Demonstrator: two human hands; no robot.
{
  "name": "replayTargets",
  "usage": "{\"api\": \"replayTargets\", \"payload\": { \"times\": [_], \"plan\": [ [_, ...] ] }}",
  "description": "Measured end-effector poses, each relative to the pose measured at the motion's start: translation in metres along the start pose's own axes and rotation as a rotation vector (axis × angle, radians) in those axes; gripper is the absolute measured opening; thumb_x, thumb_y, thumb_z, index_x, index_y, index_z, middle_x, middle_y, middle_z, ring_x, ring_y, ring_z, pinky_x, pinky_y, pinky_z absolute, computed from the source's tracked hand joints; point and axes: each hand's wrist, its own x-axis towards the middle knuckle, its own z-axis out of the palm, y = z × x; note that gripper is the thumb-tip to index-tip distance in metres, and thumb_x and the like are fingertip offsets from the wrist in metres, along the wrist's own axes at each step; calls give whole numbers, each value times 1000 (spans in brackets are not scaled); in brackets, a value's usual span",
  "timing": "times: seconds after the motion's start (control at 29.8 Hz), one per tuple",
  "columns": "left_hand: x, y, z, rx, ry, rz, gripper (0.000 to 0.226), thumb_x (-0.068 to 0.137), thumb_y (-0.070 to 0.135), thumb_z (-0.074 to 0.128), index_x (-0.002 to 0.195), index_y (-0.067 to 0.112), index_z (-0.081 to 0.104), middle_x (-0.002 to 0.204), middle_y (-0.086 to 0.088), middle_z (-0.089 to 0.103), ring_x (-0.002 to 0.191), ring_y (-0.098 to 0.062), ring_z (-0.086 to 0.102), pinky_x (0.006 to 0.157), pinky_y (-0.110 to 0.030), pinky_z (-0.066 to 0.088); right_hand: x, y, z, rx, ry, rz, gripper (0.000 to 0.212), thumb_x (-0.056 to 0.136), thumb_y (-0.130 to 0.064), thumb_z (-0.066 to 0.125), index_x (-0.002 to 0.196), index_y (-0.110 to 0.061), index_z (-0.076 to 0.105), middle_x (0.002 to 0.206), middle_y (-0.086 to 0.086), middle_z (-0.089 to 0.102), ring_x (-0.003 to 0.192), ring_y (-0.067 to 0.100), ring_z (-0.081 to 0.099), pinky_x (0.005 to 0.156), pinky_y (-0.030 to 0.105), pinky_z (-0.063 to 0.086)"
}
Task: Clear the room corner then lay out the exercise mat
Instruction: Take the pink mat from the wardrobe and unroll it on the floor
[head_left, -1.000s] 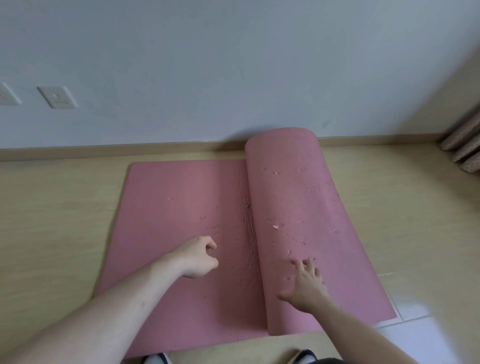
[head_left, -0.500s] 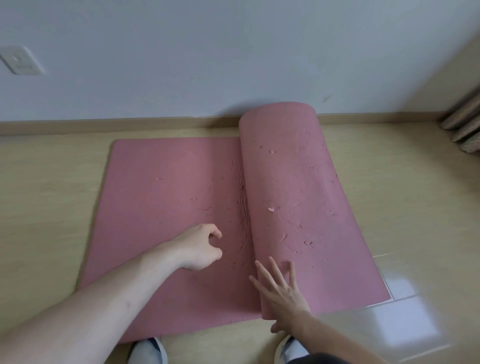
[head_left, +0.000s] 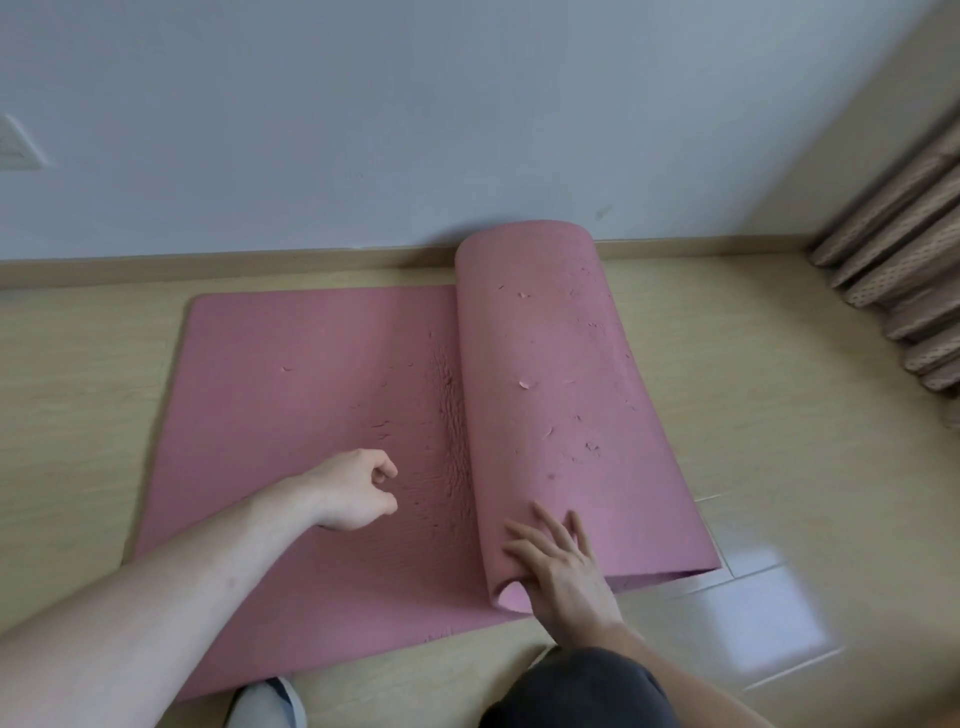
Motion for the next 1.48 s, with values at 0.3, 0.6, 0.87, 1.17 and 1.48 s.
{"api": "replayTargets", "payload": {
  "times": [0.3, 0.6, 0.87, 1.17, 1.48],
  "plan": [
    [-21, 3, 4, 130, -24, -42, 57, 81, 38, 68, 136, 29, 57, 133, 5, 62, 118, -15, 60, 102, -30, 49, -4, 4, -102, 346, 338, 264, 66, 75, 12, 46, 130, -20, 62, 146, -17, 52, 135, 12, 49, 112, 36, 44],
    [-58, 58, 26, 199, -37, 118, 60, 86, 42, 63, 143, 27, 51, 143, 7, 55, 113, -15, 59, 90, -25, 48, 0, -10, -158, 332, 403, 287, 69, 76, 12, 46, 127, -27, 69, 138, -22, 58, 119, 11, 61, 91, 29, 54],
    [-75, 115, 61, 311, 39, 173, 99, 53, 97, 55, 129, 35, 57, 128, 13, 65, 113, -18, 65, 91, -38, 54, 20, -44, -168, 461, 435, 255, 60, 80, 8, 44, 121, -25, 73, 132, -20, 62, 116, 8, 62, 100, 28, 52],
    [-71, 107, 78, 440, 103, 50, 42, 80, 63, 47, 89, 26, 65, 84, 5, 68, 81, -22, 67, 68, -31, 49, 8, -32, -163, 497, 436, 275, 46, 78, 1, 41, 97, -20, 77, 125, -18, 67, 107, 8, 66, 92, 30, 55],
    [-63, 84, 81, 661, 124, -48, 22, 78, 19, 61, 98, 23, 70, 92, 4, 73, 88, -18, 71, 66, -27, 45, -4, -2, -170, 476, 491, 399, 48, 79, 14, 45, 94, -22, 75, 120, -22, 67, 99, -4, 64, 88, 25, 54]
  ]
}}
